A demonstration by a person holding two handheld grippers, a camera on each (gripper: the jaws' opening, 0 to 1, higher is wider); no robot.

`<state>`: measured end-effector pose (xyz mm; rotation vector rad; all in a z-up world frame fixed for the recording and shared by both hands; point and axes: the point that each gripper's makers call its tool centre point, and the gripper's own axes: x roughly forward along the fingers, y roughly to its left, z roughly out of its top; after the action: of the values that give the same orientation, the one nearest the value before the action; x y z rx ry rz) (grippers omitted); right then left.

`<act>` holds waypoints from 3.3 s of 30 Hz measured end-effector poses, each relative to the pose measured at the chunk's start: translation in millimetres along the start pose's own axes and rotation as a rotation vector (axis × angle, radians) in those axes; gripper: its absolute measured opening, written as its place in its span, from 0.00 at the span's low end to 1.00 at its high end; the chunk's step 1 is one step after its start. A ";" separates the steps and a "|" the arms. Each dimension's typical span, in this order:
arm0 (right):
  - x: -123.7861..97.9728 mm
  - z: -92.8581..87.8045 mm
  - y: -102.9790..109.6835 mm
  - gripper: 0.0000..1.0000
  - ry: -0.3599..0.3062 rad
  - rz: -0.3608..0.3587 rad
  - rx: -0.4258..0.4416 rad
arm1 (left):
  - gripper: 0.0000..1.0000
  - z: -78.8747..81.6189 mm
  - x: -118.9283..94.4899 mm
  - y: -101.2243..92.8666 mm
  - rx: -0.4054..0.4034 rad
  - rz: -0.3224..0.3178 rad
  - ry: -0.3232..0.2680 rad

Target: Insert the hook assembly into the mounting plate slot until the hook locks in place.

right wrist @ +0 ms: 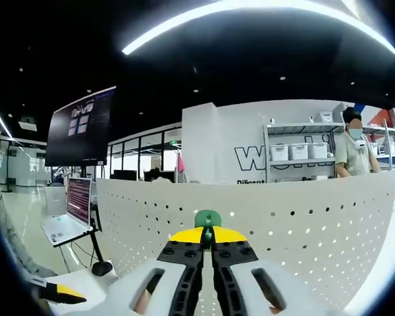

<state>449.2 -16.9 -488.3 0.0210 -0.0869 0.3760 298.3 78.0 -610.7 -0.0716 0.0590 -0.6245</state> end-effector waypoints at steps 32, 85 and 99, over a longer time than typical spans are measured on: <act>37.7 -2.7 3.9 0.01 -0.025 -0.055 -0.052 | 0.69 -7.3 0.1 12.9 -0.019 0.031 0.010; 65.6 -19.6 17.8 0.02 0.093 -0.260 0.019 | 0.67 -13.0 -10.5 25.9 -0.060 0.050 0.024; 62.7 -21.1 18.1 0.04 0.090 -0.254 0.037 | 0.66 -12.4 -15.8 27.5 -0.057 0.055 0.022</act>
<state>502.4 23.6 -503.7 0.0509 0.0116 0.1244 300.5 108.9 -624.9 -0.1180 0.0993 -0.5684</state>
